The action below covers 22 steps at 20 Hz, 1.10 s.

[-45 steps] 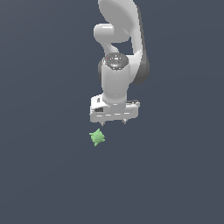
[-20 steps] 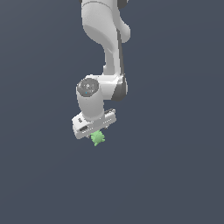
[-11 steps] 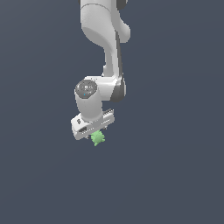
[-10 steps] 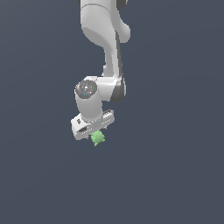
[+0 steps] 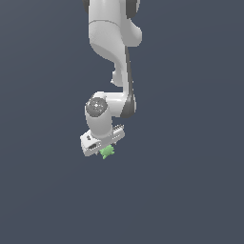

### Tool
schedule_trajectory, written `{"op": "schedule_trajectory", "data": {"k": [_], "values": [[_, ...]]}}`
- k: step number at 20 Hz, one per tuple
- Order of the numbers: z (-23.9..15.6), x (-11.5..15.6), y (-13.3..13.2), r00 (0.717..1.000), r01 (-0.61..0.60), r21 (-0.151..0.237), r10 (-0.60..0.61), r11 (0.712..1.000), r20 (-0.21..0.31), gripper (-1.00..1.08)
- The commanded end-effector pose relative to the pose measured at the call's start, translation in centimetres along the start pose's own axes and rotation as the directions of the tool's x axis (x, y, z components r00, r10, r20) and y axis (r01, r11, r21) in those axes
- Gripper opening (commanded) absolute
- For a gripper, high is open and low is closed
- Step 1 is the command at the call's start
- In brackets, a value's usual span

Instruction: Pick up the object and move it to a goal position.

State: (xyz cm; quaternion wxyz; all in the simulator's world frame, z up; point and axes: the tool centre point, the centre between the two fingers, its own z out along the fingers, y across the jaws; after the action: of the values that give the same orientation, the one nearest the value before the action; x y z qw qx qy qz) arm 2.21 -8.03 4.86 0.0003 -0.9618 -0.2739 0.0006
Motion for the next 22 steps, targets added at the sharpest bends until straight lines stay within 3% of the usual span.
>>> {"op": "schedule_trajectory", "data": {"k": [1,4,5,22], "values": [[0.7,0.1,0.0,1.0,0.001,-0.001,-0.001,1.0,-0.001,1.0],[0.8,0.1,0.1,1.0,0.001,-0.001,-0.001,1.0,-0.001,1.0],[0.8,0.1,0.1,1.0,0.001,-0.001,-0.001,1.0,-0.001,-1.0],[0.5,0.0,-0.9,1.0,0.0,-0.001,0.0,1.0,-0.001,-1.0]]}}
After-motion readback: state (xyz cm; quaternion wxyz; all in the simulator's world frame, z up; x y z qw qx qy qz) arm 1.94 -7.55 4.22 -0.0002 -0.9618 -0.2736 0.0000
